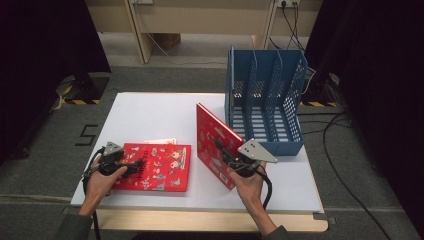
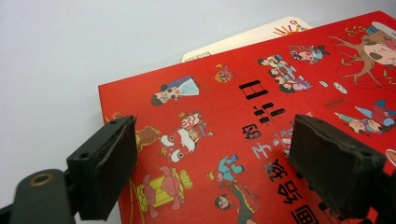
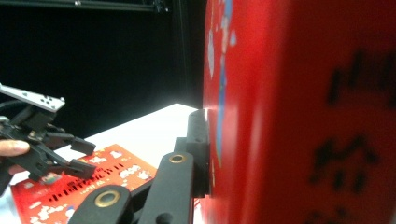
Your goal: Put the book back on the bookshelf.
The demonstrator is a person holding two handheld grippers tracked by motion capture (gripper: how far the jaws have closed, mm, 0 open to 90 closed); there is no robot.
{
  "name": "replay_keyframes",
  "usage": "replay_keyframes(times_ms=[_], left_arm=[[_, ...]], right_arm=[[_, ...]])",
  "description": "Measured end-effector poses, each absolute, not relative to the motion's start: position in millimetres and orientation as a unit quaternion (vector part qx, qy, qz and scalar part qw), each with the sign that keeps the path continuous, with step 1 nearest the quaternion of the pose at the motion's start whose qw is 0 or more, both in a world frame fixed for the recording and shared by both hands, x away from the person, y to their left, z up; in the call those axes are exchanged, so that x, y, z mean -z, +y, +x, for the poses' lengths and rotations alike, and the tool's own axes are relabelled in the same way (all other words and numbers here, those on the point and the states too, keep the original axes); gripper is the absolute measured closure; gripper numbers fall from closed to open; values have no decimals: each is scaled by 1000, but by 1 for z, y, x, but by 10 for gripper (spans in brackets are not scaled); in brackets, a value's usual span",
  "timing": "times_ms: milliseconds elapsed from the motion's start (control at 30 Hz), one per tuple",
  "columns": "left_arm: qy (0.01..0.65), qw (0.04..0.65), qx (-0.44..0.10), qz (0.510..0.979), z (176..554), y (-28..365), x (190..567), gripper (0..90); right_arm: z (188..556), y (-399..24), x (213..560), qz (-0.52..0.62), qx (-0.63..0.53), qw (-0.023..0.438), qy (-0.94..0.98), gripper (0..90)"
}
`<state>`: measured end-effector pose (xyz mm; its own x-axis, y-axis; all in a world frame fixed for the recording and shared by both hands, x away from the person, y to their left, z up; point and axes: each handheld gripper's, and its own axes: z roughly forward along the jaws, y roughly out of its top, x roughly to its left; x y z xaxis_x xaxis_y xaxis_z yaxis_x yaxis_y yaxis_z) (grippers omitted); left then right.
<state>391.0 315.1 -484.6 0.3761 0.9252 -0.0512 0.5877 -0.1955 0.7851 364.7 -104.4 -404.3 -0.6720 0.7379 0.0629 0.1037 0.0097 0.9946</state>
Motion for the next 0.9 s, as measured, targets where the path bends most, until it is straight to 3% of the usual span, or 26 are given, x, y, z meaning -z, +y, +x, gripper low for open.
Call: replay_keyframes(times_ms=[533, 900], left_arm=[[517, 367, -221, 741, 392, 320, 482, 147], [518, 363, -225, 741, 395, 319, 482, 143]], right_arm=[[332, -144, 367, 308, -634, 263, 658, 800], [310, -200, 342, 338, -620, 305, 639, 800]])
